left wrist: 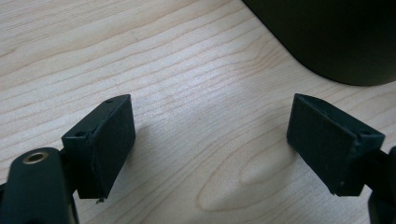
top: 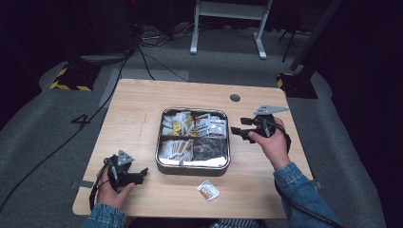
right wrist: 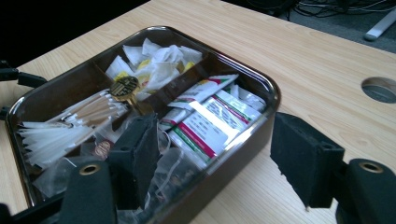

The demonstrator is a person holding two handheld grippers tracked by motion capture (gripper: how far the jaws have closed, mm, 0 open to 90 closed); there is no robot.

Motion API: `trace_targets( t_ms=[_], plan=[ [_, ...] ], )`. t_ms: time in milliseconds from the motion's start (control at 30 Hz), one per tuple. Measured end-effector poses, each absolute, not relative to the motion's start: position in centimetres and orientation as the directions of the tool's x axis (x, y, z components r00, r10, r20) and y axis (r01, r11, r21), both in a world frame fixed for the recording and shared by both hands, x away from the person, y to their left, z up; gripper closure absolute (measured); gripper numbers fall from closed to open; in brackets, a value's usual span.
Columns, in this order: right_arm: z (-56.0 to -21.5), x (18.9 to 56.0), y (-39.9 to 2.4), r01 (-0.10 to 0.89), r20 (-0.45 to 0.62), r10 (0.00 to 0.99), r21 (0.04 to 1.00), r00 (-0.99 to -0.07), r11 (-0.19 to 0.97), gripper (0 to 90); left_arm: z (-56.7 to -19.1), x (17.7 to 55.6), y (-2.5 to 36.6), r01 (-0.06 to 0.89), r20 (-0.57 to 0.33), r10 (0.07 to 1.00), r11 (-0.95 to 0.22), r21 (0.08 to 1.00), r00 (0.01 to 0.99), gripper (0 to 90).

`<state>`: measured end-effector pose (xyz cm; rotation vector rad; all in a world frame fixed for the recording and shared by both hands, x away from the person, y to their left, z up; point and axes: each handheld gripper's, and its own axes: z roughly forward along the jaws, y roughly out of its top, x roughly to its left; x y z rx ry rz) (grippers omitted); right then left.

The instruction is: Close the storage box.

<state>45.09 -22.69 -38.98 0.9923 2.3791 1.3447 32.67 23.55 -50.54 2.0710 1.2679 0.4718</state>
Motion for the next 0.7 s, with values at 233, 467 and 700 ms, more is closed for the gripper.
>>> trace_targets(
  t_ms=[233,467,700],
  plan=[
    [-39.6,44.8,-24.3,0.447,0.120,0.661,0.822,-0.741,0.352,31.4,-50.5,32.7,23.6,0.648,-0.032,0.884,-0.316,0.693,0.466,15.7],
    [-41.7,44.4,-26.5,0.473,0.137,0.682,0.816,-0.719,0.334,28.4,-50.5,32.7,23.6,0.648,-0.033,0.884,-0.316,0.693,0.466,15.7],
    [-43.7,44.0,-28.6,0.500,0.157,0.689,0.800,-0.708,0.331,26.0,-50.5,32.7,23.6,0.648,-0.032,0.884,-0.317,0.692,0.467,15.6]
  ],
)
